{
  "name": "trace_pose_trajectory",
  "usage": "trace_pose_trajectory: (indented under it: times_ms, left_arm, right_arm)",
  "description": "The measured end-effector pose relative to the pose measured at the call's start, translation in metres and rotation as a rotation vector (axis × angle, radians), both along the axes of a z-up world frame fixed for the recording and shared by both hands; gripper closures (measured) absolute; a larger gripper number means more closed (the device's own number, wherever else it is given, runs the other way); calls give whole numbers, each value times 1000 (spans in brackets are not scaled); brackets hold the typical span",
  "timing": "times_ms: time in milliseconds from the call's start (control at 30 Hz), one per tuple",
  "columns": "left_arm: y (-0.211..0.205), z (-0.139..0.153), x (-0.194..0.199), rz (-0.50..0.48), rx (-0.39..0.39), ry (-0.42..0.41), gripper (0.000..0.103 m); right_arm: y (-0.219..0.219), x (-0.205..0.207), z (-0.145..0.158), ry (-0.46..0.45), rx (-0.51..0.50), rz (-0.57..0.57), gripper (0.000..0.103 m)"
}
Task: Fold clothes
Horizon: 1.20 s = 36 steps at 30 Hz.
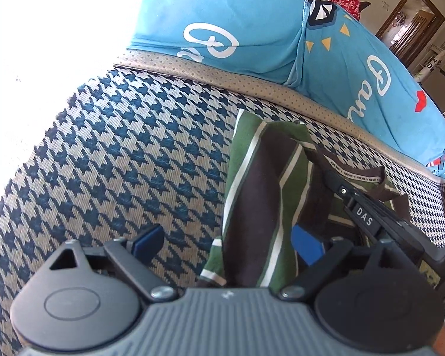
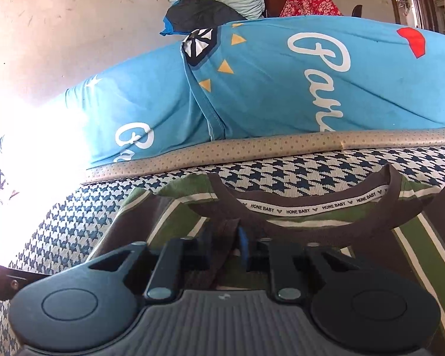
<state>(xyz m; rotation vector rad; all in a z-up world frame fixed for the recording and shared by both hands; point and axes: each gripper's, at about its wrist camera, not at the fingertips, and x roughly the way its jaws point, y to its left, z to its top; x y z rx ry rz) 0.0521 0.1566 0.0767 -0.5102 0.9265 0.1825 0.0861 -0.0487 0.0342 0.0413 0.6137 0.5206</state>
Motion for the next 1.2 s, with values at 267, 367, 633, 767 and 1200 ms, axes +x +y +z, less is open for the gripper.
trace_pose_trajectory:
  times_ms: [267, 367, 633, 767, 1200]
  left_arm:
    - [-4, 0, 6, -19, 37, 13, 6]
    - [-13, -3, 11, -42, 101, 37, 6]
    - [-25, -17, 20, -68, 256, 120, 5]
    - [-28, -19, 21, -78, 300, 124, 0]
    - [-33, -18, -22, -51, 304, 101, 0]
  right_arm:
    - [-4, -11, 17, -80, -63, -140, 99]
    - [-14, -4, 13, -28, -68, -212, 92]
    - [-37, 0, 11, 92, 56, -170, 82]
    - [-28, -13, 11, 114, 46, -33, 81]
    - [1, -66, -3, 58, -145, 230, 81]
